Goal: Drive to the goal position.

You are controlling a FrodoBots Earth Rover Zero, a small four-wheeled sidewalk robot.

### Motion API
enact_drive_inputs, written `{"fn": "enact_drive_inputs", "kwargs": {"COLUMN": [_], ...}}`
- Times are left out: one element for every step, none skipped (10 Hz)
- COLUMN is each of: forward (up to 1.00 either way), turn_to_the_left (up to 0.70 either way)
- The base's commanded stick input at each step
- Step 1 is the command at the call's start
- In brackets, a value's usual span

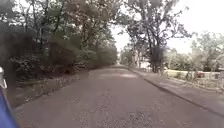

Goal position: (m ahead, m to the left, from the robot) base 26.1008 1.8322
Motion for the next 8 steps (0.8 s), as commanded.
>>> {"fn": "enact_drive_inputs", "kwargs": {"forward": [0.70,0.70,0.70,0.70,0.70,0.70,0.70,0.70], "turn_to_the_left": [0.01,0.01,0.01,0.01,0.01,0.01,0.01,0.01]}}
